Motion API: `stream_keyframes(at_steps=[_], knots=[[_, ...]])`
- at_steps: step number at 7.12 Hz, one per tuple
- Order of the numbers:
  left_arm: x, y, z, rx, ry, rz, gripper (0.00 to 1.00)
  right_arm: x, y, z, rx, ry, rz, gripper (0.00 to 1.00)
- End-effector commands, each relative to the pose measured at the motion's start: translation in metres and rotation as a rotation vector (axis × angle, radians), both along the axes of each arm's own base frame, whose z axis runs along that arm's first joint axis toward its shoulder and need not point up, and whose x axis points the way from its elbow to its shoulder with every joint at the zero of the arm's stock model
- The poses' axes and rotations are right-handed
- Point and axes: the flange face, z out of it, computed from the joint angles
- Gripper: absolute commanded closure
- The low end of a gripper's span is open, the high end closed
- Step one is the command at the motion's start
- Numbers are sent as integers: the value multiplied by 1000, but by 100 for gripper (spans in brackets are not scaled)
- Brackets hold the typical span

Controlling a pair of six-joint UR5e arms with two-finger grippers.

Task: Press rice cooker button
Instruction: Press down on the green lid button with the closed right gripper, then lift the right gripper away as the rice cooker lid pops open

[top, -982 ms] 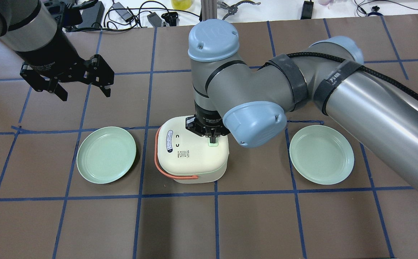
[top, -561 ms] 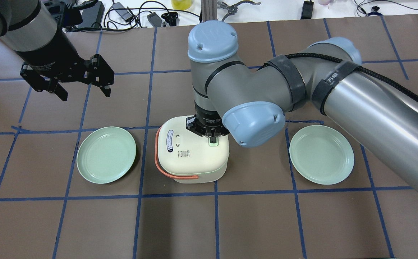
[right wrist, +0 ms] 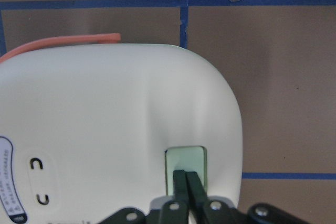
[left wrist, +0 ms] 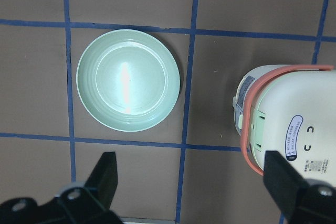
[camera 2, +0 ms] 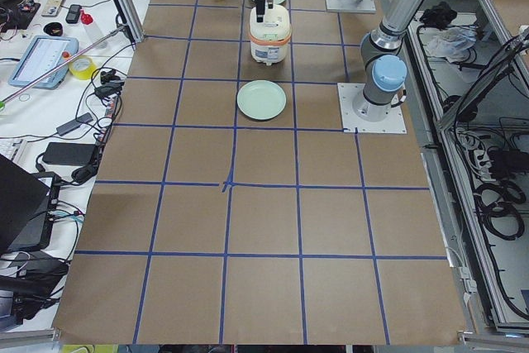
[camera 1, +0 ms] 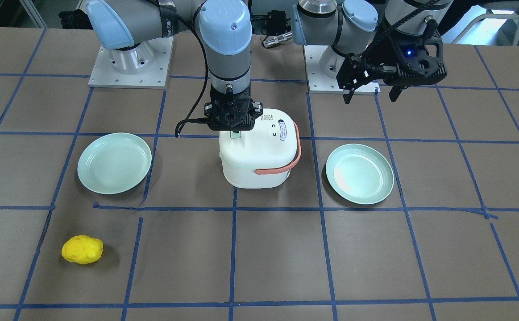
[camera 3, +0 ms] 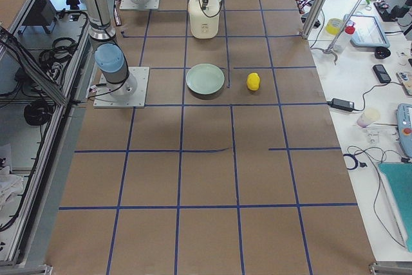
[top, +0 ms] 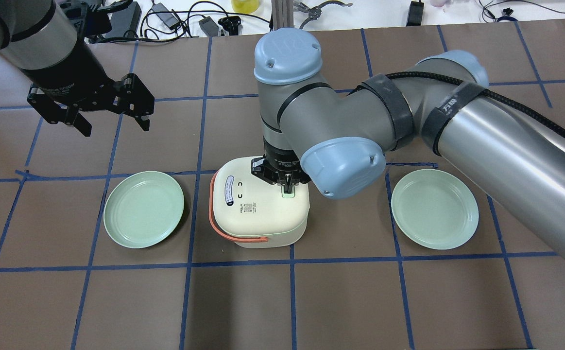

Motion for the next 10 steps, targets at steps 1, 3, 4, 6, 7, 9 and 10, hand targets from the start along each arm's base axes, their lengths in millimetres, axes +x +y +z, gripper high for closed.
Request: stream_keyframes(at_steps=[1,3,4,6,7,9,10], knots=[[0,0,0,0,0,0,0,-8,-6,32,-50,-14,-20,38],[0,0,0,0,0,-1,0,-36,-19,79,-113,-40,-68,10],[0,0,0,0,0,0,0,-57,-35,102,-120,-42,-100,8],[0,0,0,0,0,-1,0,-117,-65,152,-89,-29,-75,5],[0,0,0,0,0,-1,0,-137,-72,168,-88,-28,-52,3],[0,0,0,0,0,-1,0,-178,-80,184,-109,-28,-9,0],[0,0,0,0,0,-1,0,-200,-78,190,-86,-23,-7,0]])
